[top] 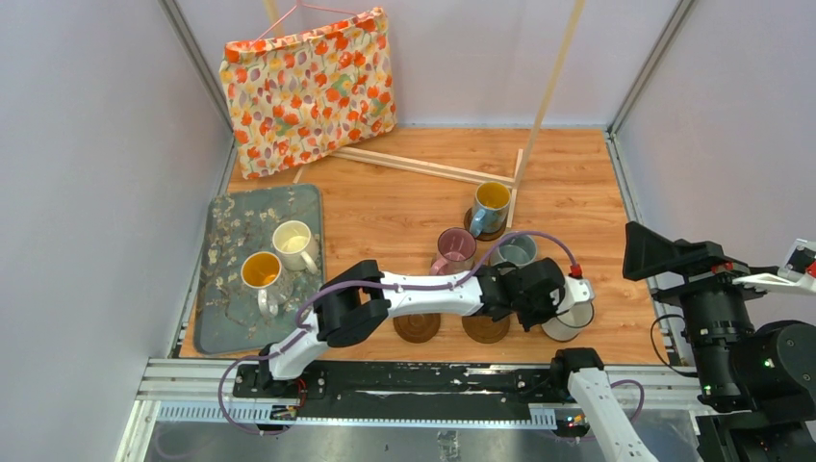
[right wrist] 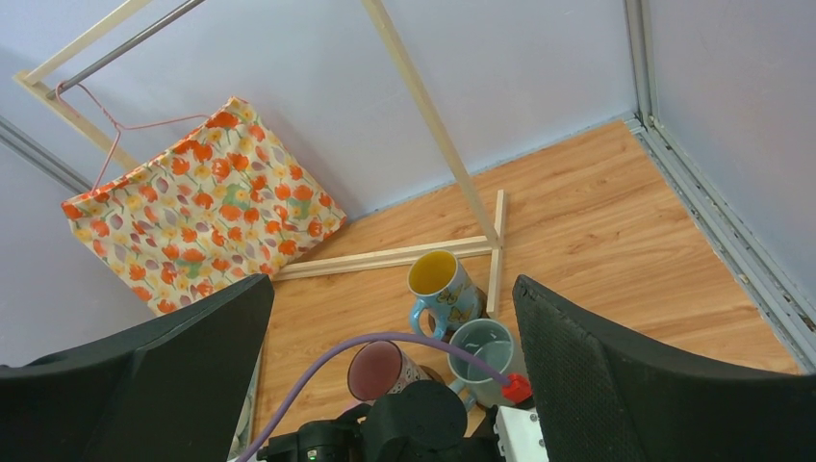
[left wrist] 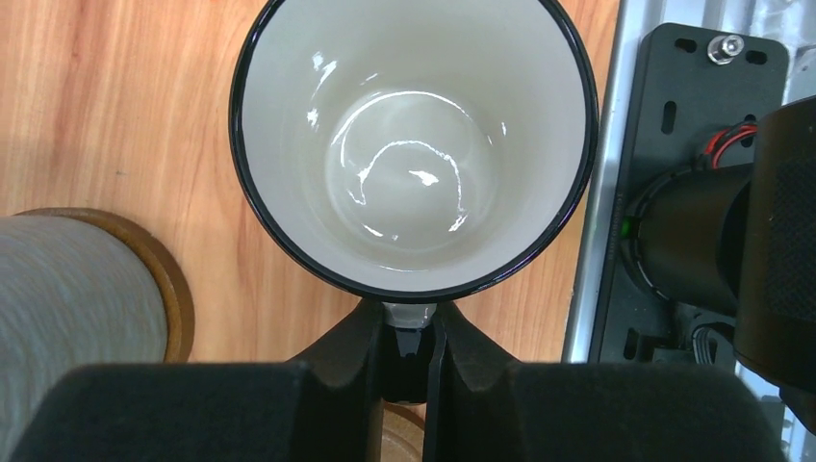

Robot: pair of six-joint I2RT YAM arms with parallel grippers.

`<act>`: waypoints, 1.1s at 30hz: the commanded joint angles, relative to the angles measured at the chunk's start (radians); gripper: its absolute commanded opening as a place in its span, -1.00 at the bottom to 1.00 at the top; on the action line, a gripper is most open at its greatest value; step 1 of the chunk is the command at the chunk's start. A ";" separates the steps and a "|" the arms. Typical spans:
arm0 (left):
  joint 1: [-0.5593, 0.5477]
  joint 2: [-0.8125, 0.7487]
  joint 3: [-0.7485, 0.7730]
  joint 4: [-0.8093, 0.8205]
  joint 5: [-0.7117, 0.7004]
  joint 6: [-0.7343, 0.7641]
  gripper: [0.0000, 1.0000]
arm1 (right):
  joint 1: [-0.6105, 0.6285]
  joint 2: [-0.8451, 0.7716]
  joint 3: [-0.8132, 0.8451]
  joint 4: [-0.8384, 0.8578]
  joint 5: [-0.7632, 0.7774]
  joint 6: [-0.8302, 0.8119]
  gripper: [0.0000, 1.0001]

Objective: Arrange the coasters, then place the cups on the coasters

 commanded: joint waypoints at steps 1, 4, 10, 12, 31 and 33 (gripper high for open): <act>-0.006 0.012 0.052 -0.062 -0.086 0.018 -1.00 | 0.015 -0.012 -0.007 -0.001 -0.020 0.013 1.00; -0.006 0.002 0.031 -0.071 -0.112 0.034 -1.00 | 0.016 -0.013 -0.008 -0.001 -0.021 0.016 1.00; -0.002 -0.028 -0.019 -0.073 -0.145 0.035 -1.00 | 0.015 -0.018 -0.016 -0.001 -0.028 0.024 1.00; 0.001 -0.043 -0.035 -0.064 -0.147 0.033 -1.00 | 0.014 -0.016 -0.017 0.001 -0.031 0.026 1.00; 0.002 -0.068 0.017 0.036 -0.030 0.026 -1.00 | 0.014 -0.004 -0.004 0.002 -0.057 0.031 1.00; 0.002 -0.065 0.024 0.036 -0.028 0.027 -1.00 | 0.015 -0.002 -0.006 0.001 -0.056 0.031 1.00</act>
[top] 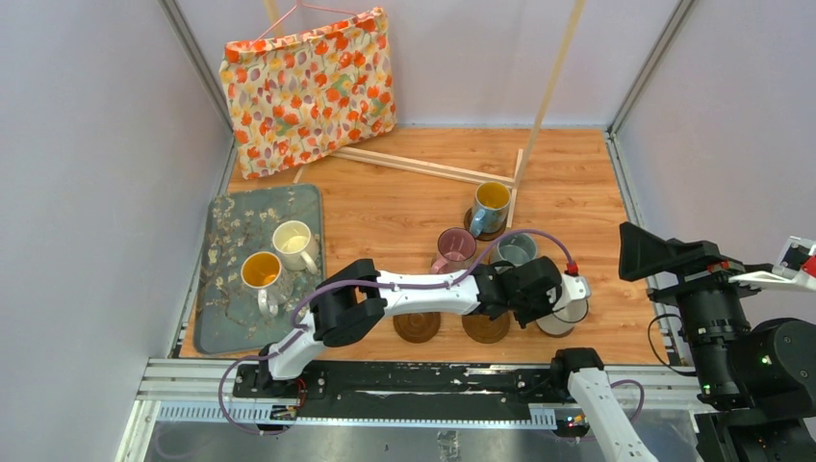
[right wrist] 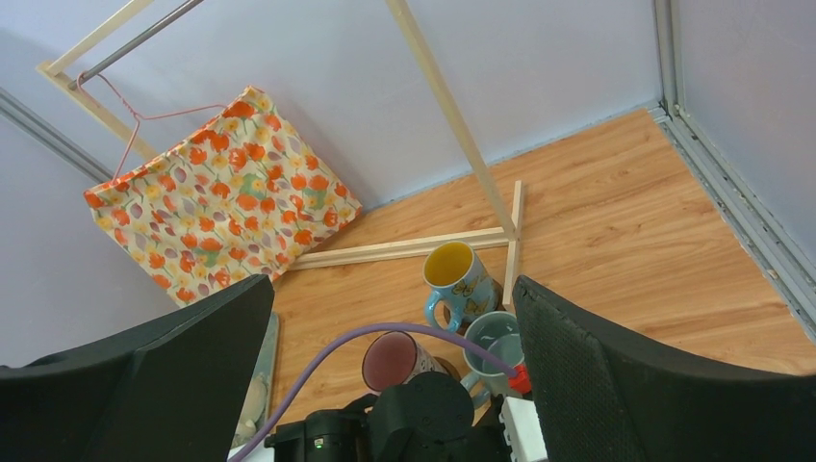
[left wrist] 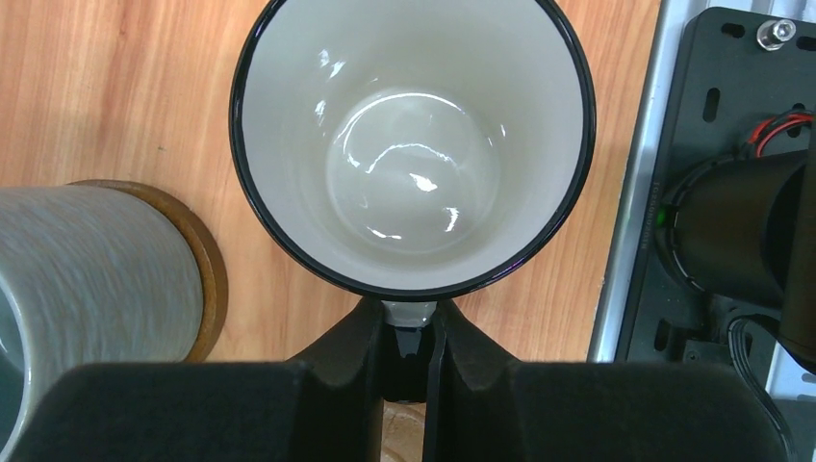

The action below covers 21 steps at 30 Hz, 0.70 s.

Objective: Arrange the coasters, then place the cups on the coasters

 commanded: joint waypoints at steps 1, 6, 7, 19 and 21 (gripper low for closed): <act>-0.001 -0.040 0.047 0.055 0.036 0.009 -1.00 | 0.015 -0.001 0.006 0.001 -0.020 0.007 1.00; -0.001 -0.029 0.068 0.055 0.035 0.009 -1.00 | 0.014 0.001 0.007 0.001 -0.022 0.005 1.00; -0.001 -0.025 0.072 0.057 0.034 0.010 -1.00 | 0.014 0.001 0.007 0.002 -0.021 0.004 1.00; -0.002 0.004 0.106 0.049 0.041 0.008 -1.00 | 0.014 0.001 -0.001 0.002 -0.022 0.003 1.00; -0.001 0.011 0.106 0.051 0.042 0.005 -1.00 | 0.014 0.001 -0.001 0.002 -0.021 0.003 1.00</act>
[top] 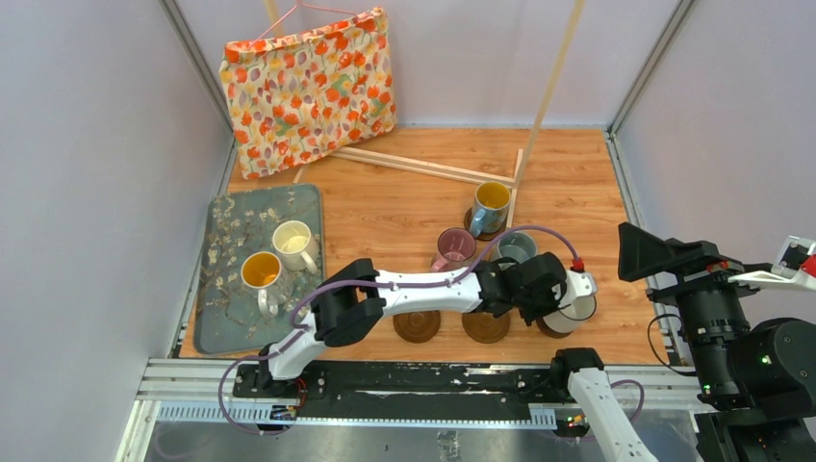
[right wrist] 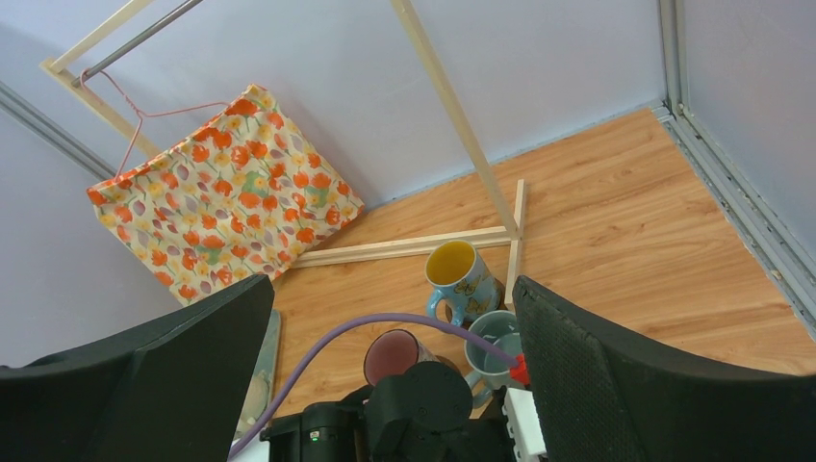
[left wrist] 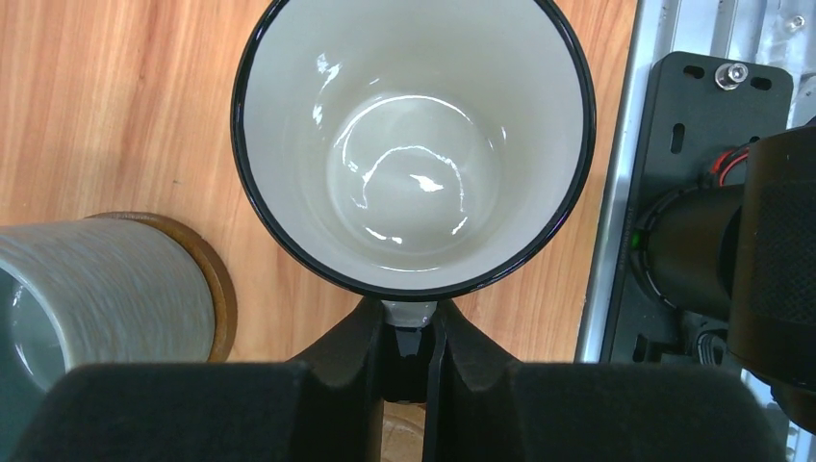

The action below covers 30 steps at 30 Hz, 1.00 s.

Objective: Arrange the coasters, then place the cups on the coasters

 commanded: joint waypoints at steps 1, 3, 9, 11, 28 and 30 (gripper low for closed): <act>-0.002 0.011 0.056 0.067 0.026 0.003 -1.00 | 0.015 0.001 -0.001 0.003 -0.011 0.002 1.00; -0.001 0.024 0.060 0.065 0.030 0.002 -1.00 | 0.013 0.001 -0.001 0.003 -0.010 0.003 1.00; -0.001 0.043 0.058 0.066 0.024 -0.003 -1.00 | 0.015 0.002 -0.004 0.003 -0.010 0.002 1.00; -0.001 0.044 0.053 0.067 0.018 -0.005 -1.00 | 0.014 0.002 -0.005 0.003 -0.011 0.005 1.00; 0.005 0.012 -0.005 0.075 0.024 -0.017 -1.00 | 0.015 -0.002 -0.017 0.004 -0.027 0.013 1.00; 0.006 0.009 -0.016 0.081 0.024 -0.019 -1.00 | 0.015 0.000 -0.018 0.006 -0.044 0.013 1.00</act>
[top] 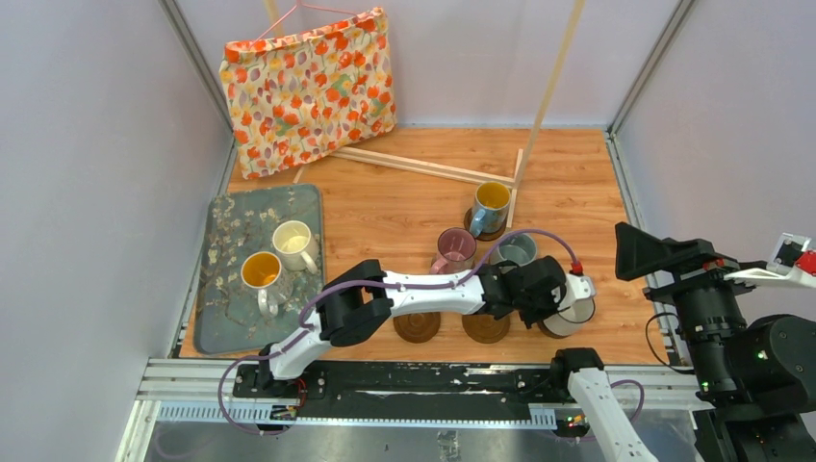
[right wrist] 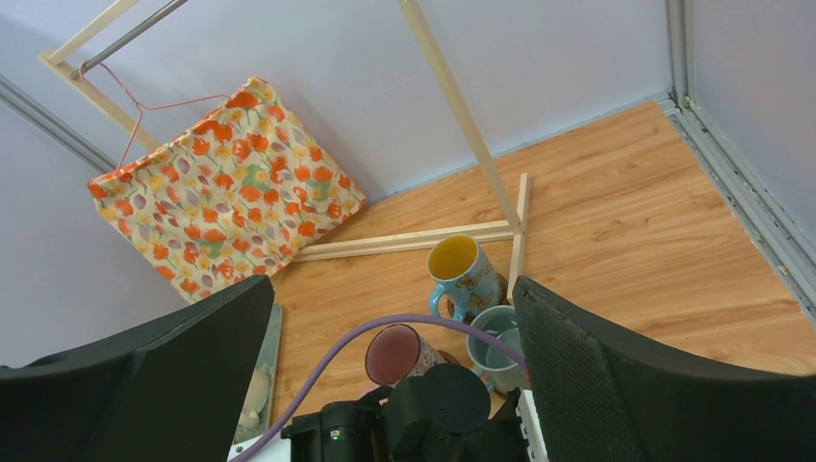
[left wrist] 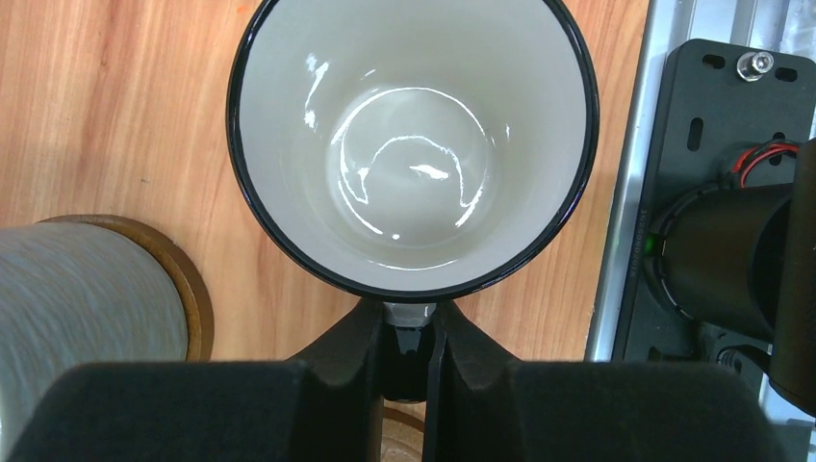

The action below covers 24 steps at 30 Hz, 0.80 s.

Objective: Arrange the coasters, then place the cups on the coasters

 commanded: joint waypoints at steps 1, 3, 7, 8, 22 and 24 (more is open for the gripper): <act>0.005 -0.034 -0.021 0.057 0.010 -0.011 -1.00 | 0.015 0.001 -0.004 0.004 -0.042 0.012 1.00; 0.006 -0.037 -0.026 0.061 0.011 -0.012 -1.00 | 0.015 0.001 -0.008 0.005 -0.043 0.015 1.00; 0.008 -0.042 -0.038 0.066 0.009 -0.014 -1.00 | 0.014 0.001 -0.013 0.006 -0.046 0.019 1.00; 0.008 -0.044 -0.041 0.067 0.009 -0.015 -1.00 | 0.014 0.002 -0.013 0.005 -0.048 0.021 1.00; 0.011 -0.071 -0.062 0.065 0.010 -0.007 -1.00 | 0.014 0.001 -0.018 0.010 -0.051 0.023 1.00; 0.011 -0.073 -0.062 0.063 0.014 -0.007 -1.00 | 0.014 0.000 -0.021 0.012 -0.051 0.023 1.00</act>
